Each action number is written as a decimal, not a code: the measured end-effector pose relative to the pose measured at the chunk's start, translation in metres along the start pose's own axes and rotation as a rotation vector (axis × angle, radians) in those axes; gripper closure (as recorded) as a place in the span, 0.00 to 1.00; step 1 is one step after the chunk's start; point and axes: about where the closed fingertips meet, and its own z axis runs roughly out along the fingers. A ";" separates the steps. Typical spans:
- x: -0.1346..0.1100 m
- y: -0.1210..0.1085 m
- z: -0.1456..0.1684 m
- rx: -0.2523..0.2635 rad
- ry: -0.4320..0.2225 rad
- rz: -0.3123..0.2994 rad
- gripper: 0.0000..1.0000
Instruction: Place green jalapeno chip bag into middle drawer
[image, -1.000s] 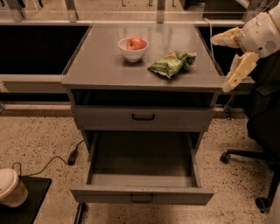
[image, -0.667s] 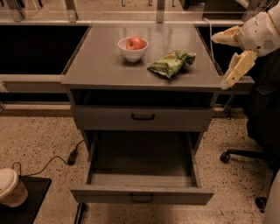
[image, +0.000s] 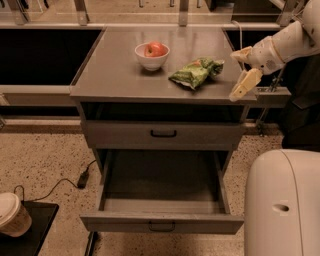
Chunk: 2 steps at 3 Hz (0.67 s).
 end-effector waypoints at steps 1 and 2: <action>0.000 0.000 0.000 0.000 0.000 0.000 0.00; -0.016 -0.005 0.008 0.001 -0.035 -0.026 0.00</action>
Offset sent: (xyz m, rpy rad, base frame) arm 0.0345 0.0141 0.0342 0.0510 -0.0508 0.0671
